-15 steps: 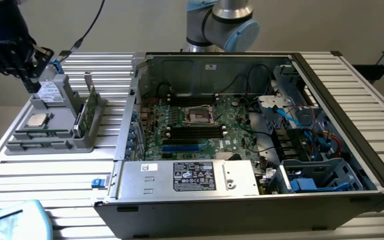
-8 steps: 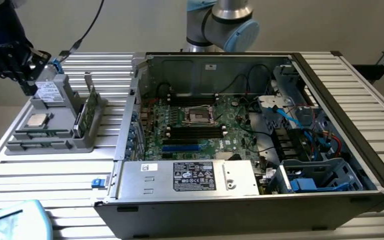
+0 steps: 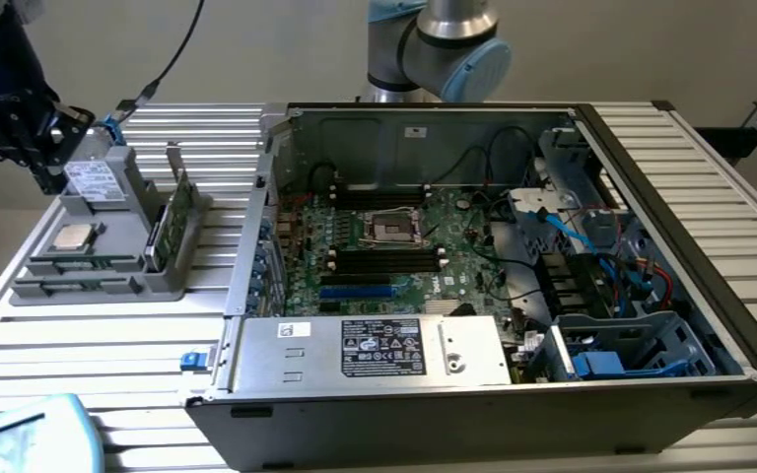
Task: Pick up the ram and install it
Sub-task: 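Reach for the ram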
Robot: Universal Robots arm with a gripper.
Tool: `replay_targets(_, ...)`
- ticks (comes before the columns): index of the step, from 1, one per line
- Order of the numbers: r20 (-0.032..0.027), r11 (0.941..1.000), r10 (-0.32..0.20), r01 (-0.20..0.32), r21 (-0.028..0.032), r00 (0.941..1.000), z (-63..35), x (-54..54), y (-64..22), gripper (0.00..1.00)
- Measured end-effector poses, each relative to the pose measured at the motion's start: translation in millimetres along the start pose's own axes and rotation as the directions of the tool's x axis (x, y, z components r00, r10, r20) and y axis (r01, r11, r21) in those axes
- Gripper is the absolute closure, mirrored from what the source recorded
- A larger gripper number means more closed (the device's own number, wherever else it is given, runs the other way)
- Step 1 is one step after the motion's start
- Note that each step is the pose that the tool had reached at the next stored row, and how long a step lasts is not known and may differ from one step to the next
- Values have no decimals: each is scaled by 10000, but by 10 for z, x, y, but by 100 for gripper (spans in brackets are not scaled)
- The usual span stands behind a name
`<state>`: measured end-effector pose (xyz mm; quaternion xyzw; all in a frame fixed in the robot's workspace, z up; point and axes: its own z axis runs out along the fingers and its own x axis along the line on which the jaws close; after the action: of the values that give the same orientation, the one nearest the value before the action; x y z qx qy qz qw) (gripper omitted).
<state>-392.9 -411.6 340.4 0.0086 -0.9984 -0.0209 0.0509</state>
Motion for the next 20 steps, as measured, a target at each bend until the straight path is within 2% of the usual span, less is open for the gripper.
replay_targets(7, -79, 9999, -170, 170, 17, 9998, 60, 31, -40, 90)
replay_targets(20, -172, 9989, -473, 474, 43, 9987, 160, 72, -146, 90)
